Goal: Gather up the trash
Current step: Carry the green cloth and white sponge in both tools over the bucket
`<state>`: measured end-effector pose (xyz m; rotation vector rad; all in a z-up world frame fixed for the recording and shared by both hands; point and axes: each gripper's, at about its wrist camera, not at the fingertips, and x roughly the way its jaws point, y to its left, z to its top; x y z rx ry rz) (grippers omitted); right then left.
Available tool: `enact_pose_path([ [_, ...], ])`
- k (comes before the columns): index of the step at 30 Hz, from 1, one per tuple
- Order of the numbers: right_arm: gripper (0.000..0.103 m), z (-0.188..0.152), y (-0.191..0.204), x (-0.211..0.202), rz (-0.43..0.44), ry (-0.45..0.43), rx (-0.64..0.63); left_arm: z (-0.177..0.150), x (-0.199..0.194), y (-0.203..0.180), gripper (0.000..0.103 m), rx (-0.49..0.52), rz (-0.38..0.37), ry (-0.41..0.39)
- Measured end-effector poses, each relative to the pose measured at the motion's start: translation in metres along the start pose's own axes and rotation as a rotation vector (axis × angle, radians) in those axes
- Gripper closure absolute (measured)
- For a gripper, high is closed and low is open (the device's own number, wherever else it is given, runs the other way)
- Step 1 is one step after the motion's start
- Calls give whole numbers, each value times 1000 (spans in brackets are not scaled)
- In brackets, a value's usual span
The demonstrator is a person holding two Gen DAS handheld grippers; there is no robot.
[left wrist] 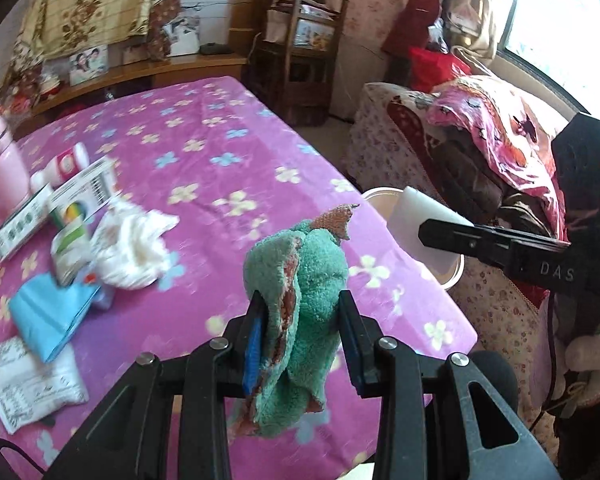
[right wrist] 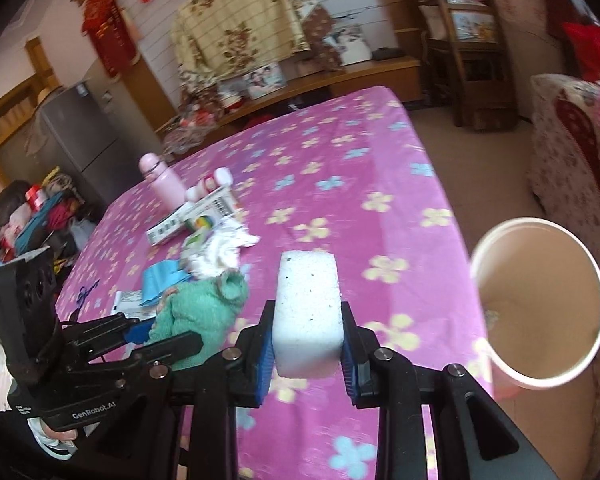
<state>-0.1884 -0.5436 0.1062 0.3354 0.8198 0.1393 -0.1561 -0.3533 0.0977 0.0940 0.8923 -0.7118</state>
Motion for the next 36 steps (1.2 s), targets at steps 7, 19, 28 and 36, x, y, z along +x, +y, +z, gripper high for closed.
enact_pose_path([
  [7, 73, -3, -44, -18, -57, -21, 67, 19, 24, -42, 66, 57, -22, 15],
  [19, 73, -13, -110, -40, -145, -41, 161, 45, 66, -88, 66, 106, -77, 46],
  [28, 73, -20, -145, -38, -202, -28, 209, 61, 98, -108, 66, 117, -105, 77],
  [36, 73, -22, -166, -26, -246, -8, 235, 72, 126, -123, 66, 121, -115, 98],
])
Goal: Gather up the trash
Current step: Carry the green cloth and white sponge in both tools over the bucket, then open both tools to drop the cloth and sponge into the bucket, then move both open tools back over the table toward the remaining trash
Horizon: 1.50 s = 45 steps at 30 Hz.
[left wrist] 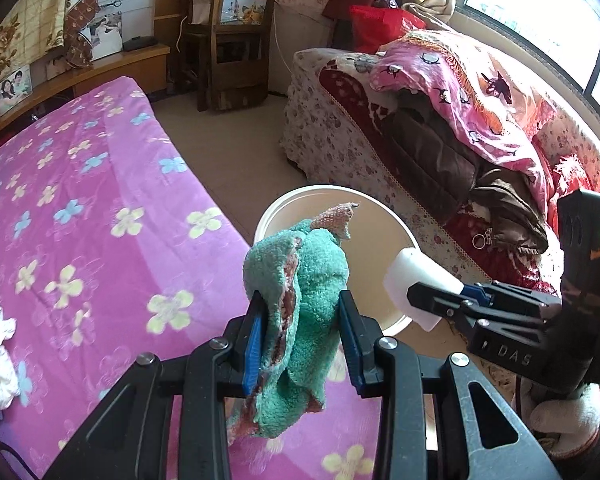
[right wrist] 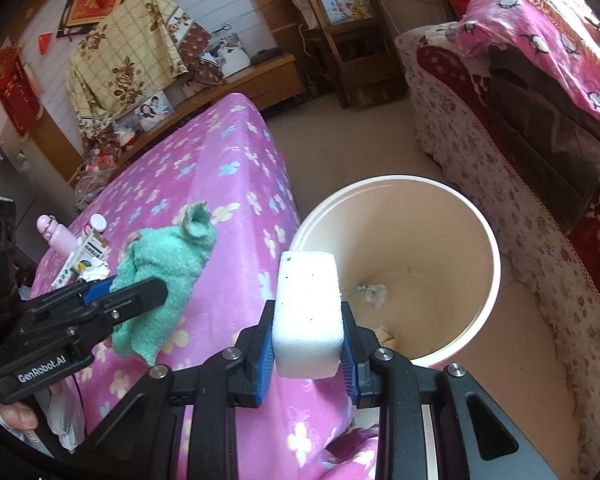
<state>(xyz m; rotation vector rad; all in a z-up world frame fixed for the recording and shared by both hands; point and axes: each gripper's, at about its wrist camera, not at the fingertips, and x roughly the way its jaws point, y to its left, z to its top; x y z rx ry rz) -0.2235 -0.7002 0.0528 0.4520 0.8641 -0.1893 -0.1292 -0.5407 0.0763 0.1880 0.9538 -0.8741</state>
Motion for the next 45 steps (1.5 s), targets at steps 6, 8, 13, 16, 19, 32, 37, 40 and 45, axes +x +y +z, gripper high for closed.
enact_pose_path([
  [6, 73, 2, -16, 15, -31, 14, 29, 13, 20, -5, 66, -12, -29, 11],
  [8, 73, 4, -22, 19, -39, 21, 40, 17, 25, -5, 66, -27, -45, 13],
  [13, 70, 5, -33, 26, -62, 18, 72, 22, 37, -7, 64, -50, -73, 19],
  [16, 70, 7, -40, 31, -69, 17, 92, 23, 42, -5, 47, -69, -87, 14],
  [19, 70, 8, -48, 36, -74, 15, 127, 22, 39, 0, 37, -85, -92, 6],
  [32, 37, 0, -49, 38, -61, 28, 148, 12, 25, 14, 37, -87, -32, -5],
  [37, 37, -1, -39, 33, -64, 34, 123, 8, 15, 17, 37, -81, -1, -21],
  [40, 37, -2, -34, 29, -60, 32, 115, 6, 7, 19, 37, -79, 15, -29],
  [45, 37, -2, -24, 18, -55, 22, 104, -2, -11, 26, 37, -88, 30, -44],
])
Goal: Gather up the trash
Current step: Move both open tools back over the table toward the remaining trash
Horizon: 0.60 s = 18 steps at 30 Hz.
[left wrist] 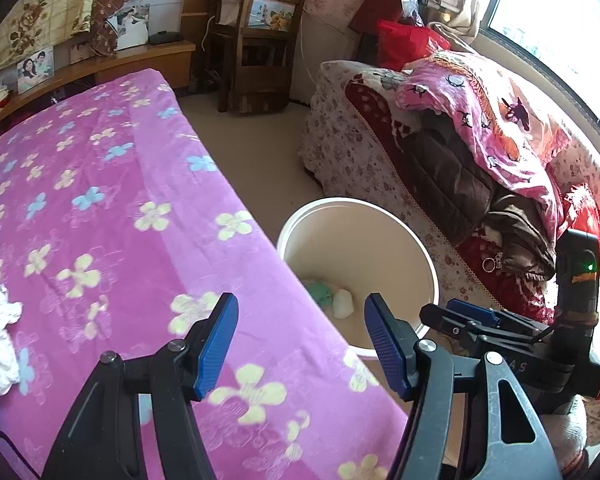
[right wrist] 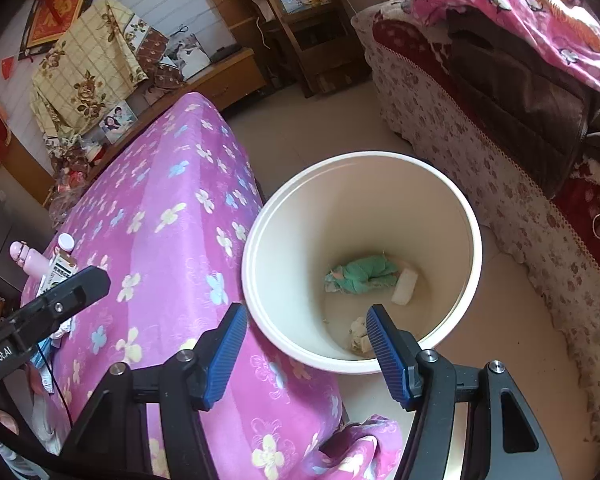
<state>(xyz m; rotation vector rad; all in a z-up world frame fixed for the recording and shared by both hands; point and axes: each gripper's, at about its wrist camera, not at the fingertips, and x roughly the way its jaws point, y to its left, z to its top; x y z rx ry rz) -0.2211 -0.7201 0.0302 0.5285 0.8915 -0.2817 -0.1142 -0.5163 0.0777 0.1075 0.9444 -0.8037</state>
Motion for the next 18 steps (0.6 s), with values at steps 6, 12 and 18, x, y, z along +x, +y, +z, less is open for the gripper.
enact_pose_path([
  [6, 37, -2, 23, -10, 13, -8, -41, -9, -22, 15, 37, -13, 25, -12],
  [12, 37, 0, 43, -32, 26, -38, -66, -23, -51, 36, 36, -42, 46, -32],
  [18, 37, -5, 77, -44, 54, -50, -123, -43, -84, 61, 34, -63, 84, -58],
])
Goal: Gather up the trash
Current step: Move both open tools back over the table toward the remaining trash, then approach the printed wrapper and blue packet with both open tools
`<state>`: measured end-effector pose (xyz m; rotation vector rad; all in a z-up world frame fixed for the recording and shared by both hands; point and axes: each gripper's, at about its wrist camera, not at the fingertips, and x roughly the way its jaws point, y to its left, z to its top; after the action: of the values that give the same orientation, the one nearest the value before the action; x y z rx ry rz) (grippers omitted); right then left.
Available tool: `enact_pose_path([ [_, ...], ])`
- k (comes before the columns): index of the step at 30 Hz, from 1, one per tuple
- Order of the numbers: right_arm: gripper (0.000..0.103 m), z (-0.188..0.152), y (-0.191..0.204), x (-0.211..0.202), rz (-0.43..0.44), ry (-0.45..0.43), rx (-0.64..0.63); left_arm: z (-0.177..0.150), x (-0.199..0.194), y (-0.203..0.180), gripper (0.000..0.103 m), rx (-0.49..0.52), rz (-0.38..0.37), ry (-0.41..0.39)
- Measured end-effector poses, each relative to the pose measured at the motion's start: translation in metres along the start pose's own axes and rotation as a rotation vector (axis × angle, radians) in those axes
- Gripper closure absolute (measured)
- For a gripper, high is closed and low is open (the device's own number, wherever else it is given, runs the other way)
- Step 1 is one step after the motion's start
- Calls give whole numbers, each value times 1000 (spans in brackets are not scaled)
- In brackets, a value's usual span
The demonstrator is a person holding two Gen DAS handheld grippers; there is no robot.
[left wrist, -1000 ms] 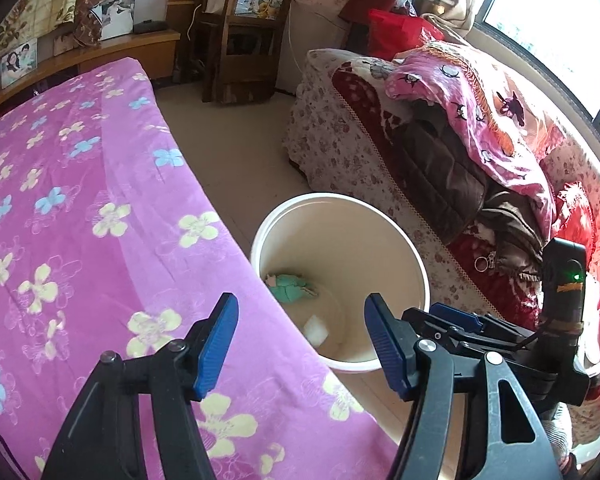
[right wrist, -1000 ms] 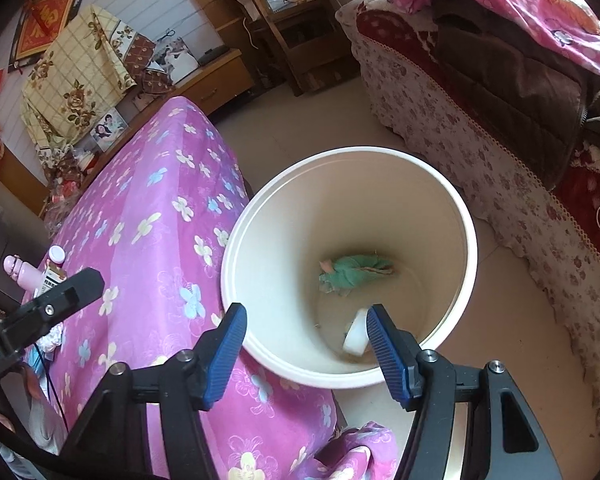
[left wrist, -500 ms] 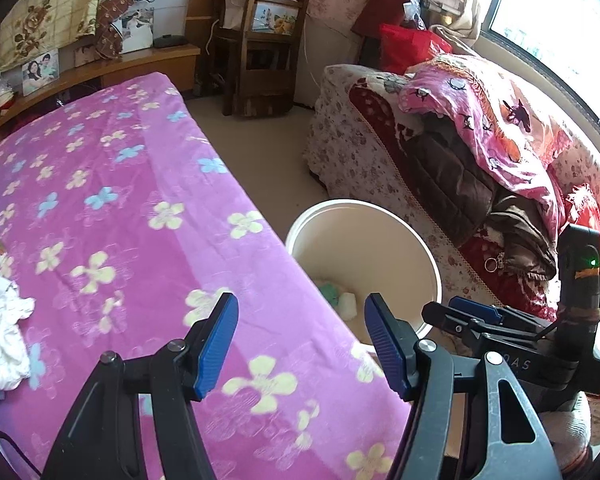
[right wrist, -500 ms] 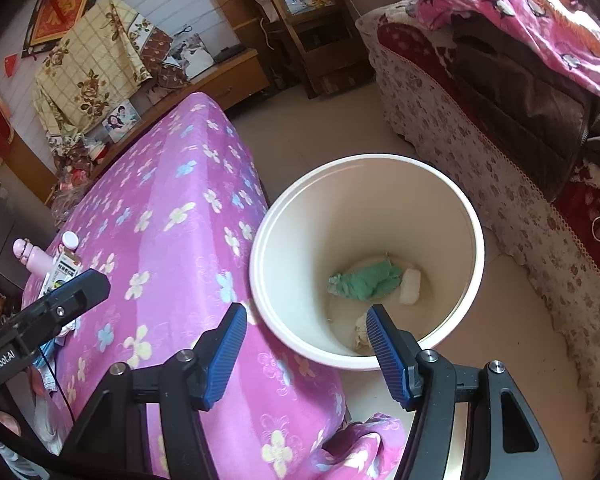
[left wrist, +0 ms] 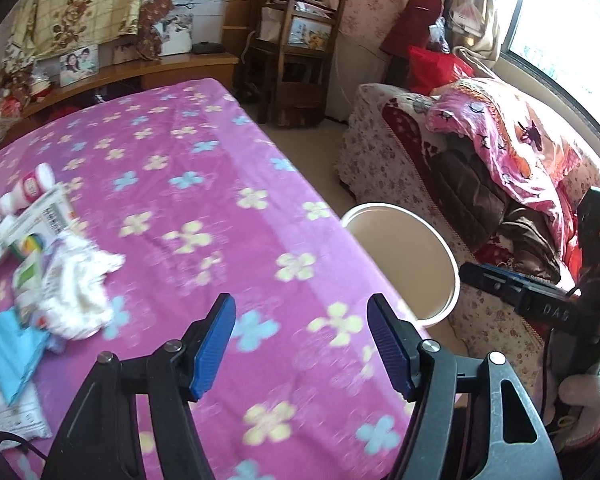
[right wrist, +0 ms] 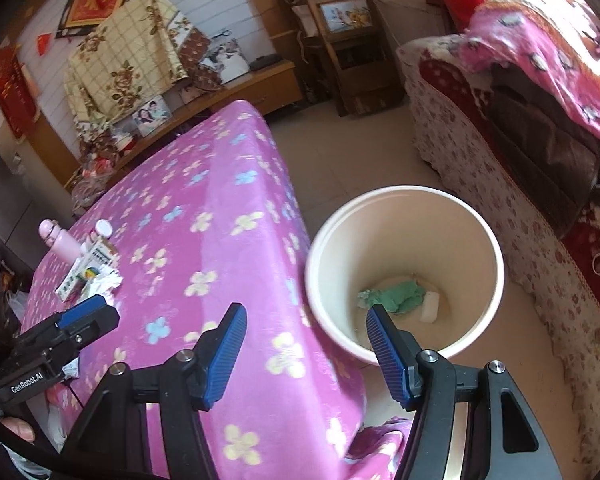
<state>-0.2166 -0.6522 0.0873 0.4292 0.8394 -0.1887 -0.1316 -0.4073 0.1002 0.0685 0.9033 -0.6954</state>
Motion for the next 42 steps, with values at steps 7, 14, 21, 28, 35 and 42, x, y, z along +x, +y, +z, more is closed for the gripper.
enact_pose_path([
  [7, 37, -9, 58, 14, 90, 38, -74, -28, -31, 49, 33, -52, 56, 6],
  [14, 37, -23, 123, 43, 169, 107, -165, -56, -64, 116, 33, -166, 138, 10],
  [21, 37, -35, 176, 62, 224, 153, -238, -89, -91, 168, 33, -230, 199, 32],
  [28, 37, -43, 205, 74, 251, 185, -273, -100, -76, 188, 33, -330, 205, 1],
  [35, 37, -49, 220, 73, 256, 199, -308, -91, -46, 187, 33, -353, 180, -33],
  [42, 37, -49, 224, 79, 266, 212, -299, -113, -60, 225, 33, -346, 191, 24],
])
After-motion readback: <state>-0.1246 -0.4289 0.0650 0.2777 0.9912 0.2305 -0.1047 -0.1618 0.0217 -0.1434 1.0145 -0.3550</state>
